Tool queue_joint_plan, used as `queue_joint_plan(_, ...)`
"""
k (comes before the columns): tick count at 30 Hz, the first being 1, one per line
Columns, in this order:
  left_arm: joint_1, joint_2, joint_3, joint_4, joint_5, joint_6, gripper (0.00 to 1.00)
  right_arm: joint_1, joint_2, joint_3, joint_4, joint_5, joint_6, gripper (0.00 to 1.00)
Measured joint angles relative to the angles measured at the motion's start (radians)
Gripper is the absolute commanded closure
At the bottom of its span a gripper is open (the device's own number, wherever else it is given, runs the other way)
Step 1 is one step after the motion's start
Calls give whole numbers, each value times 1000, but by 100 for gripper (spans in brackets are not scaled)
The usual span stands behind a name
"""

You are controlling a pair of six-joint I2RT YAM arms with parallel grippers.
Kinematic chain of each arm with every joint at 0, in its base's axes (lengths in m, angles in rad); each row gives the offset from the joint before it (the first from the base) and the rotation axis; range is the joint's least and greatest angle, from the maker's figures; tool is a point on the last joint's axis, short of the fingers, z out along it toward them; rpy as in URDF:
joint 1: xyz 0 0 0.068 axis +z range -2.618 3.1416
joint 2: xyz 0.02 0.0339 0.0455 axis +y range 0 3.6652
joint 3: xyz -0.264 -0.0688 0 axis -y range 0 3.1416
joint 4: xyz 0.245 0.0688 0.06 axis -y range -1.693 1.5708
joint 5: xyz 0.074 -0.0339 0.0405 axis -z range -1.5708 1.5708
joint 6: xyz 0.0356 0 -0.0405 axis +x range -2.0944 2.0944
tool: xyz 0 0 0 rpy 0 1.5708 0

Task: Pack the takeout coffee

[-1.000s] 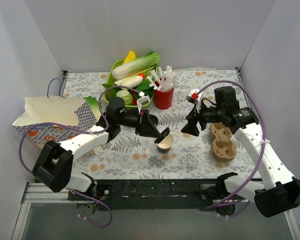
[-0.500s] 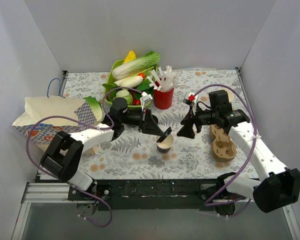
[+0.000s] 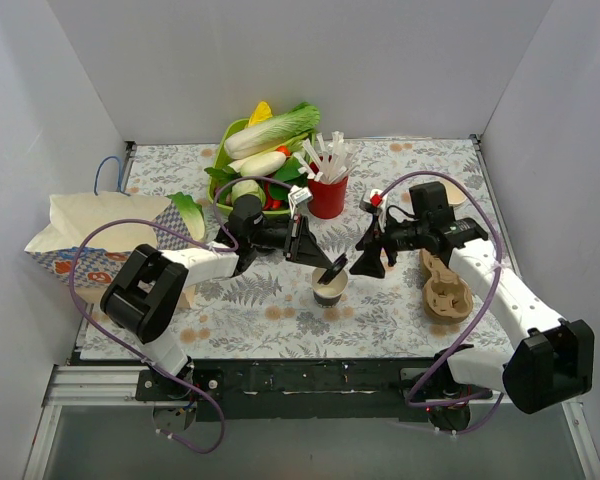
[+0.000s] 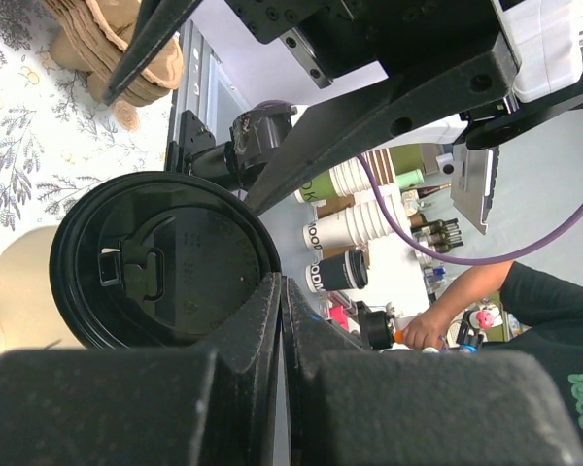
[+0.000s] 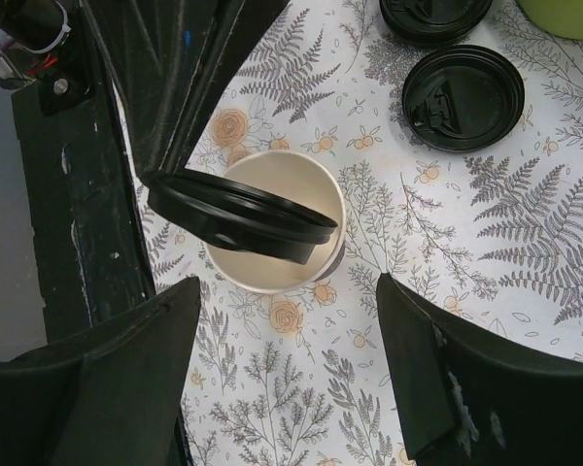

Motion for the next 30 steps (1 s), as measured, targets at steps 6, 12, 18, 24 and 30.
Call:
queue_joint_plan(6, 0, 0, 0, 2, 6, -13, 100, 16, 34, 0, 36, 8, -4, 20)
queue_joint_plan(12, 0, 0, -43, 14, 6, -27, 100, 42, 42, 0, 68, 29, -1, 20)
queue_joint_plan(18, 3, 0, -60, 20, 2, -40, 100, 67, 53, 0, 86, 55, 8, 20)
queue_joint_plan(24, 16, 0, -65, 35, -1, -70, 100, 87, 70, 0, 91, 68, 8, 20)
queue_joint_plan(30, 29, 0, -66, 58, 3, -100, 100, 100, 82, 0, 90, 69, 6, 20)
